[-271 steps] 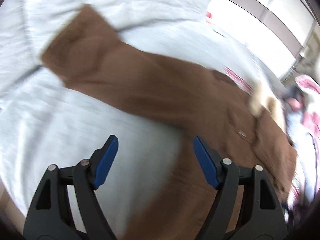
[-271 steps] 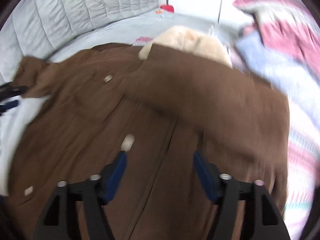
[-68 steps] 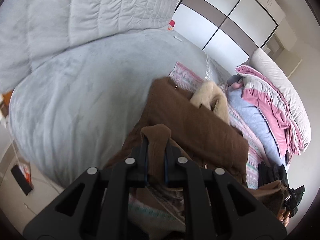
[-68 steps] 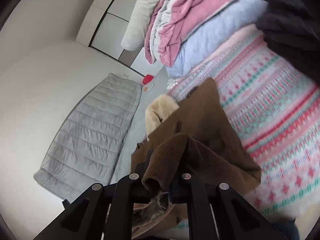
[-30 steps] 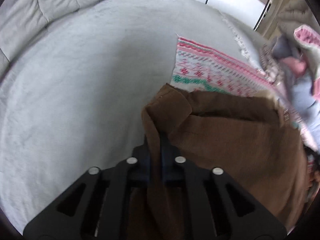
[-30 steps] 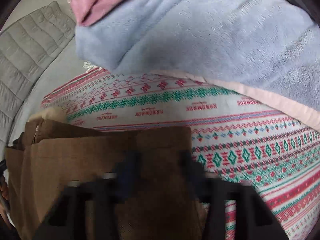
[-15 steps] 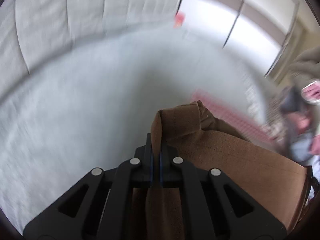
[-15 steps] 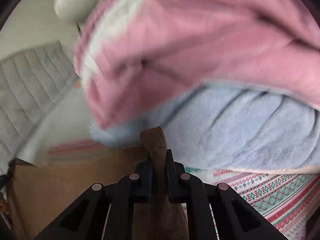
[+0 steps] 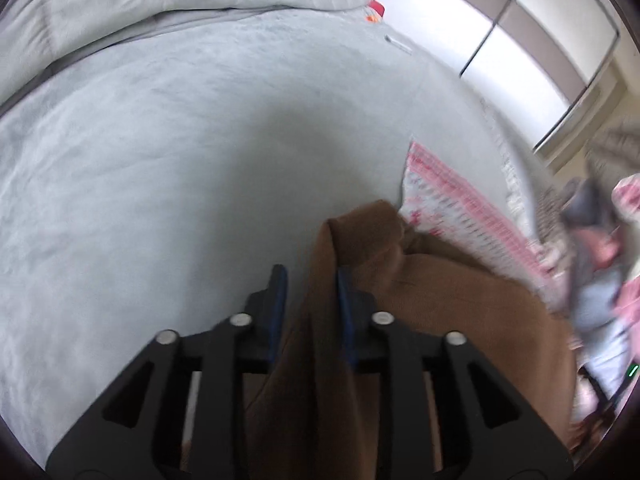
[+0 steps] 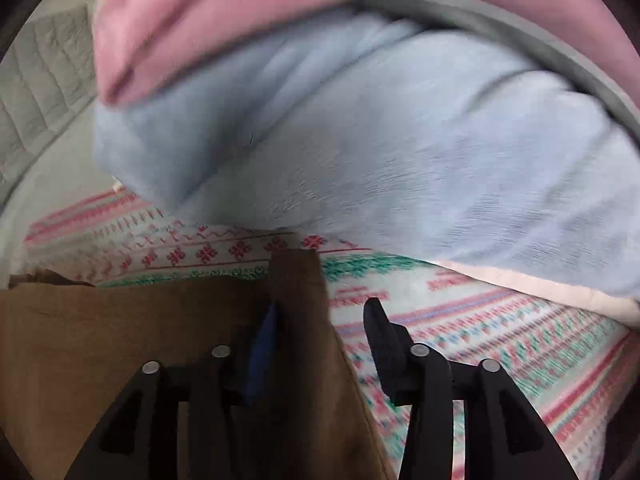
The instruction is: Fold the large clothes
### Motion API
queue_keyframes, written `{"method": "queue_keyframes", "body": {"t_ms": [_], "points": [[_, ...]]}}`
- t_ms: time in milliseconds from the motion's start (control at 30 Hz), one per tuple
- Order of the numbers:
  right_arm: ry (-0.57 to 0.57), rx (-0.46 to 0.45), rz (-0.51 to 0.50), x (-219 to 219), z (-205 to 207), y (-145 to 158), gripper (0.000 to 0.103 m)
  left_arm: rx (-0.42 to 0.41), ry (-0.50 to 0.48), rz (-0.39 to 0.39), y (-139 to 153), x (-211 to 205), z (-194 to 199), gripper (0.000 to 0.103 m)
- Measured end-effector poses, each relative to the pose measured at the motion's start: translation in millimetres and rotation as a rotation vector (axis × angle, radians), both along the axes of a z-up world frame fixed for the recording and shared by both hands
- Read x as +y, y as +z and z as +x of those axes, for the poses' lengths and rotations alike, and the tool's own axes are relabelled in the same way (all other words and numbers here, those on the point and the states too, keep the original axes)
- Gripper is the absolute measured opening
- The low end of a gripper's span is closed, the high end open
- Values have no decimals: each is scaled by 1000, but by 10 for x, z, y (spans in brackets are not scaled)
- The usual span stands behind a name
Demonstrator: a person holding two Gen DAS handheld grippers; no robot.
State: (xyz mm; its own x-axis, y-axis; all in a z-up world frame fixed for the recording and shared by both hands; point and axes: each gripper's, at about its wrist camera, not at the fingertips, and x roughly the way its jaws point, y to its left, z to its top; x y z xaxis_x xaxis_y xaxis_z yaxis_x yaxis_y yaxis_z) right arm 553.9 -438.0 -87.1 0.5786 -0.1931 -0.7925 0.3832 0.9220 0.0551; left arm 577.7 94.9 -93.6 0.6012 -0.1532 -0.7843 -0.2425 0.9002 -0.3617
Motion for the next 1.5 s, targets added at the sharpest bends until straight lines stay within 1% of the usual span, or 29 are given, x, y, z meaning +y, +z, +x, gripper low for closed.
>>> {"method": "queue_keyframes", "body": {"t_ms": [33, 67, 100, 133, 167, 200, 233, 300, 400, 433, 467, 567, 600, 633, 667, 700, 733, 767, 800, 867, 933, 967, 1033, 1133, 1233, 1300, 1367, 1433, 1500], "points": [[-3, -16, 6, 11, -146, 98, 60, -13, 11, -16, 139, 76, -130, 31], [12, -27, 15, 52, -348, 208, 67, -26, 6, -15, 220, 83, -222, 33], [39, -24, 28, 107, -508, 286, 69, -38, -10, -1, 339, 86, -357, 34], [71, -16, 39, 178, -675, 346, 69, -48, -37, 15, 453, 61, -511, 37], [95, -8, 44, 237, -766, 387, 69, -55, -57, 24, 521, 26, -635, 43], [132, 6, 50, 334, -991, 435, 70, -57, -78, 32, 597, -34, -808, 48], [149, 15, 53, 380, -1147, 458, 70, -49, -103, 43, 660, -122, -1004, 55], [181, 32, 80, 497, -1477, 492, 70, -43, -159, 63, 747, -308, -1341, 56], [219, 60, 147, 676, -1916, 470, 70, -58, -236, 111, 800, -626, -1822, 60], [211, 69, 164, 696, -2026, 446, 70, -58, -266, 128, 783, -733, -1952, 62], [200, 76, 177, 684, -2163, 424, 70, -57, -280, 145, 757, -820, -2054, 62], [82, 46, 229, 582, -2388, 256, 70, -51, -234, 231, 542, -910, -2209, 62], [96, 39, 241, 604, -2416, 201, 70, -23, -216, 250, 427, -898, -2204, 62], [148, 53, 249, 665, -2409, 131, 70, 21, -197, 262, 303, -877, -2173, 62], [198, 64, 240, 731, -2384, 84, 70, 65, -171, 266, 167, -828, -2135, 62], [223, 58, 214, 753, -2335, 57, 69, 80, -155, 263, 87, -789, -2111, 62], [236, 52, 143, 801, -2275, 6, 69, 83, -144, 272, 32, -757, -2093, 60], [240, 59, 117, 823, -2226, -27, 68, 84, -133, 299, 27, -757, -2087, 57], [251, 72, 109, 845, -2147, -124, 68, 87, -117, 327, 34, -762, -2084, 56], [253, 101, 97, 894, -2047, -276, 68, 92, -93, 337, 6, -768, -2093, 56], [256, 107, 48, 979, -2009, -348, 68, 114, -79, 357, -80, -773, -2065, 56], [255, 111, 25, 1016, -2007, -364, 68, 116, -75, 364, -96, -802, -2073, 56], [249, 105, 22, 1009, -1997, -374, 68, 121, -68, 366, -91, -813, -2068, 56], [246, 91, 44, 1002, -2005, -337, 68, 111, -76, 333, -27, -759, -2095, 55], [206, 77, 21, 1047, -2132, -161, 69, 55, -93, 315, 175, -777, -2281, 55], [213, 37, 19, 1070, -2191, -58, 69, -31, -144, 303, 342, -905, -2471, 55], [255, -6, 57, 1219, -2274, 53, 69, -98, -249, 325, 445, -1198, -2634, 56], [292, -19, 62, 1382, -2296, 78, 69, -144, -358, 347, 459, -1531, -2769, 56], [309, -19, 25, 1555, -2290, 69, 69, -159, -464, 364, 389, -1851, -2857, 57]]}}
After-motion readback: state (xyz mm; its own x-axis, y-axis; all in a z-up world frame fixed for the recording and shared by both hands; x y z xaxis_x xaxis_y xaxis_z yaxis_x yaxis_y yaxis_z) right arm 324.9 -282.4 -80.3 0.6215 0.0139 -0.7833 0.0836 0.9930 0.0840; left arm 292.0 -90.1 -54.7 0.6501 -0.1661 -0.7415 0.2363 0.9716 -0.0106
